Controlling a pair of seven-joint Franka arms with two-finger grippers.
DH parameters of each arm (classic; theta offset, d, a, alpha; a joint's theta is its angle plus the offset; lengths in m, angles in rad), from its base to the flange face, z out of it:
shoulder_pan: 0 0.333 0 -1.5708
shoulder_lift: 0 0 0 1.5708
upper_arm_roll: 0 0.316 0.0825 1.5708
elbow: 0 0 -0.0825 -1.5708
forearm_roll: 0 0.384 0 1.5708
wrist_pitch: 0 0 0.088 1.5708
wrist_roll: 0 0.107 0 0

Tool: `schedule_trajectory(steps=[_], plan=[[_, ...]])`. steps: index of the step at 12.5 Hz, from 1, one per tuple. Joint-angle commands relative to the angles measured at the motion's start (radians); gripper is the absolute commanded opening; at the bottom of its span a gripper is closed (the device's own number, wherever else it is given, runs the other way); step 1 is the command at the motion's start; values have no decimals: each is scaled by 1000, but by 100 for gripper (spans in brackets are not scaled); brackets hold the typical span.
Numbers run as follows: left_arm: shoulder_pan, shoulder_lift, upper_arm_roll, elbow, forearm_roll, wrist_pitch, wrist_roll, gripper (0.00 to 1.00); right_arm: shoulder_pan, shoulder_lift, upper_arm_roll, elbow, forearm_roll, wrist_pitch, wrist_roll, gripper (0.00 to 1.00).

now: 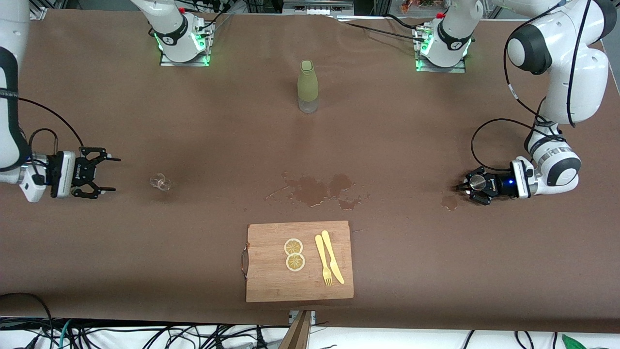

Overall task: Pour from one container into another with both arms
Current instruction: 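Set down the beaker and jigger, opening both grippers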

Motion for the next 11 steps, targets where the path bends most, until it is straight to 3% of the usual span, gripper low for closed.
schedule_trajectory(steps=[1,3,7,9,11], plan=[[0,-7,2,-8,23,-13,40,45,57,-123,8,-47,-104,-1,292,100],[0,-7,2,-11,23,-15,43,100,100,-213,38,-45,-235,-2,561,100],[0,-15,19,-11,23,-13,34,100,100,-352,222,-45,-566,-2,991,100],[-1,-26,40,-11,25,-13,14,100,100,-389,282,-45,-654,-11,1205,100],[-1,-42,57,-6,69,-12,-32,100,100,-413,307,-45,-680,-33,1389,100]])
